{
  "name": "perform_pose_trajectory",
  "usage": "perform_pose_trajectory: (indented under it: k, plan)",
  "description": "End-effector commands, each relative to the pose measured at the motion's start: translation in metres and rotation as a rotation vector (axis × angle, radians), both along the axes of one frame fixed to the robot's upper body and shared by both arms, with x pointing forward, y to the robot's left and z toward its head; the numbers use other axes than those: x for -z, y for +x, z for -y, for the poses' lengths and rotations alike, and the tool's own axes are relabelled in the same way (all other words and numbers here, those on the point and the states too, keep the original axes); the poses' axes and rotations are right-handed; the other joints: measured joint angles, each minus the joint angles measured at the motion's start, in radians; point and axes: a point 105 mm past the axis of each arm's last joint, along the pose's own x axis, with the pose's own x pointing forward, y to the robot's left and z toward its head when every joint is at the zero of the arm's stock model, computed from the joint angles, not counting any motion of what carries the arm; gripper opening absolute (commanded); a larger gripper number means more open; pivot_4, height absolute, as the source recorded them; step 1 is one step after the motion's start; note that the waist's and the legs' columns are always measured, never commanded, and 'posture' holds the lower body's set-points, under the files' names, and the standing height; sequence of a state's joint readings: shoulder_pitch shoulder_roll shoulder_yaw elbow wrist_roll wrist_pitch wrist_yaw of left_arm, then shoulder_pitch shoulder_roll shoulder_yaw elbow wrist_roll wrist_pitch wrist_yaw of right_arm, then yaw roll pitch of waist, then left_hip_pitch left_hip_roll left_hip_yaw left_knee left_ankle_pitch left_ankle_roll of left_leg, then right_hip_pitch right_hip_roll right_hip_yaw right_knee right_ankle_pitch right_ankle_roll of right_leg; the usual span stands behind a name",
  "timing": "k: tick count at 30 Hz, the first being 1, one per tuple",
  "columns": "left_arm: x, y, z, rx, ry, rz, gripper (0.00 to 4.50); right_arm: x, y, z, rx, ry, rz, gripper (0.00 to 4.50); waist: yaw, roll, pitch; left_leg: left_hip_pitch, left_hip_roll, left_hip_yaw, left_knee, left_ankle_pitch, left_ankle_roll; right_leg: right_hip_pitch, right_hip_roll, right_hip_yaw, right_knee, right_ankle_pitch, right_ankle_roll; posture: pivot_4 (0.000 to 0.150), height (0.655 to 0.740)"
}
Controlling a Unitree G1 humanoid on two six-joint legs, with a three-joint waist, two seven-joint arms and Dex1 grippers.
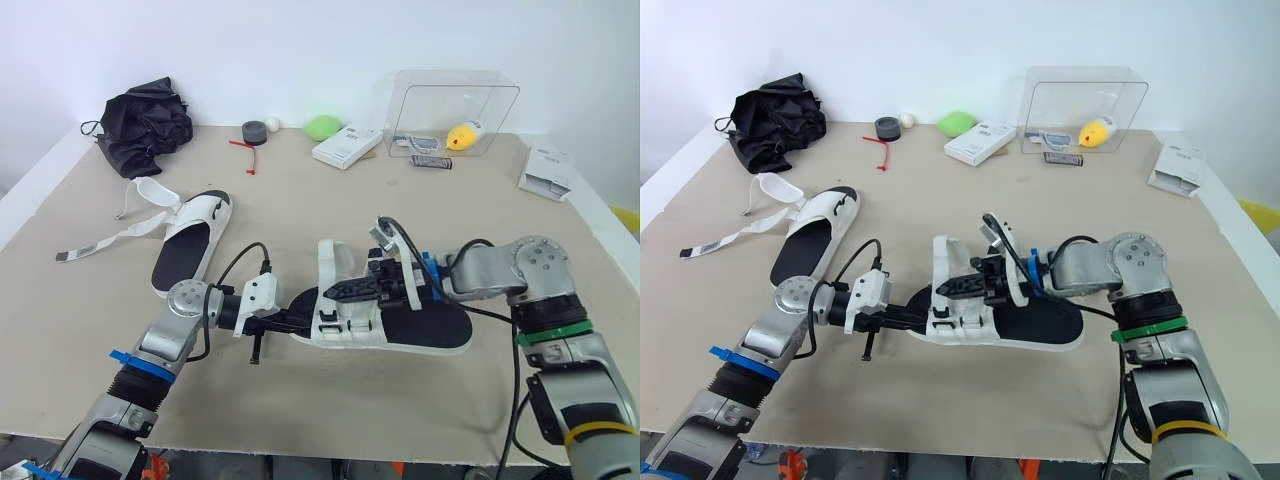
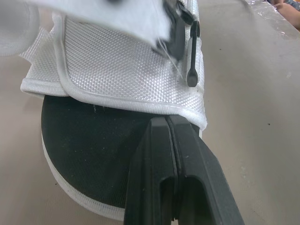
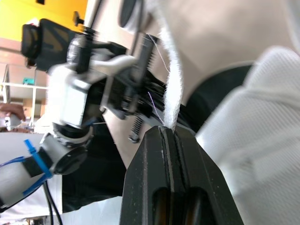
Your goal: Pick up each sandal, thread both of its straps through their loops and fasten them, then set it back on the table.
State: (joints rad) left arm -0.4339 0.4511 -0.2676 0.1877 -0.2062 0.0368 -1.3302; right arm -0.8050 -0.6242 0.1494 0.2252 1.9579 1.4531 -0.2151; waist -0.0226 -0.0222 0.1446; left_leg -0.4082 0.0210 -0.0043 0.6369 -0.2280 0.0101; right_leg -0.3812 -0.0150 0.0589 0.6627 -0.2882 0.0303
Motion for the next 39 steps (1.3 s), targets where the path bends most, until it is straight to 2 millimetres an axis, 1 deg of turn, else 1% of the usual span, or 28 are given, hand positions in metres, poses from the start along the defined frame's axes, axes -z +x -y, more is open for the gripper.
perform_pose_trajectory:
  k: [1,4,7,10,19,21,25,31,34,36,39]
  plan:
    - [0.047,-0.022,-0.004,0.024,0.111,-0.164,0.0,-0.008,-0.006,-0.002,-0.029,0.027,0.031,0.05,0.0,0.0,0.0,0.0,0.0,0.0,0.0,0.0,0.0,0.0,0.0,0.0,0.0,0.0,0.0,0.15,0.74]
    - [0.046,-0.022,-0.004,0.022,0.111,-0.165,0.0,0.004,-0.009,0.0,-0.012,0.011,0.008,0.05,0.0,0.0,0.0,0.0,0.0,0.0,0.0,0.0,0.0,0.0,0.0,0.0,0.0,0.0,0.0,0.15,0.74]
    - [0.046,-0.021,-0.004,0.02,0.112,-0.166,0.0,0.013,-0.007,0.005,0.029,-0.008,-0.018,0.05,0.0,0.0,0.0,0.0,0.0,0.0,0.0,0.0,0.0,0.0,0.0,0.0,0.0,0.0,0.0,0.15,0.74]
    - [0.046,-0.02,-0.005,0.019,0.114,-0.166,0.0,0.011,0.001,0.008,0.063,-0.008,-0.023,0.05,0.0,0.001,0.0,0.0,0.0,0.001,0.0,0.0,0.0,0.0,0.0,0.001,0.0,0.0,0.0,0.15,0.74]
    - [0.045,-0.018,-0.007,0.013,0.117,-0.164,0.0,-0.008,0.012,0.006,0.064,0.005,0.003,0.05,0.0,0.001,0.0,0.0,0.0,0.001,0.0,0.0,0.0,0.0,0.0,0.001,0.0,0.0,0.0,0.15,0.74]
    - [0.045,-0.017,-0.007,0.012,0.117,-0.163,0.0,-0.008,0.012,0.006,0.062,0.002,0.001,0.05,0.0,0.001,0.0,0.0,0.0,0.001,0.0,0.0,0.0,0.0,0.0,0.001,0.0,0.0,0.0,0.15,0.74]
    - [0.044,-0.017,-0.007,0.012,0.116,-0.163,0.0,0.0,0.007,0.008,0.052,-0.01,-0.015,0.05,0.0,0.001,0.0,0.0,0.0,0.001,0.0,0.0,0.0,0.0,0.0,0.001,0.0,0.0,0.0,0.15,0.74]
    - [0.044,-0.017,-0.006,0.013,0.116,-0.163,0.0,0.006,-0.004,0.001,0.009,0.012,-0.013,0.05,0.0,0.001,0.0,0.0,0.0,0.001,0.0,0.0,0.0,0.0,0.0,0.001,0.0,0.0,0.0,0.15,0.74]
    - [0.044,-0.017,-0.006,0.013,0.115,-0.162,0.0,0.01,-0.006,0.001,0.017,0.011,-0.018,0.05,0.0,0.001,0.0,0.0,0.0,0.0,0.0,0.0,0.0,0.0,0.0,0.0,0.0,0.0,0.0,0.15,0.74]
    - [0.044,-0.017,-0.006,0.013,0.113,-0.162,0.0,0.009,-0.005,0.002,0.023,0.014,-0.015,0.05,0.0,0.001,0.0,0.0,0.0,0.001,0.0,0.0,0.0,0.0,0.0,0.001,0.0,0.0,0.0,0.15,0.74]
    - [0.044,-0.017,-0.005,0.015,0.114,-0.162,0.0,0.002,-0.001,0.002,0.021,0.02,-0.001,0.05,0.0,0.001,0.0,0.0,0.0,0.0,0.0,0.0,0.0,0.0,0.0,0.0,0.0,0.0,0.0,0.15,0.74]
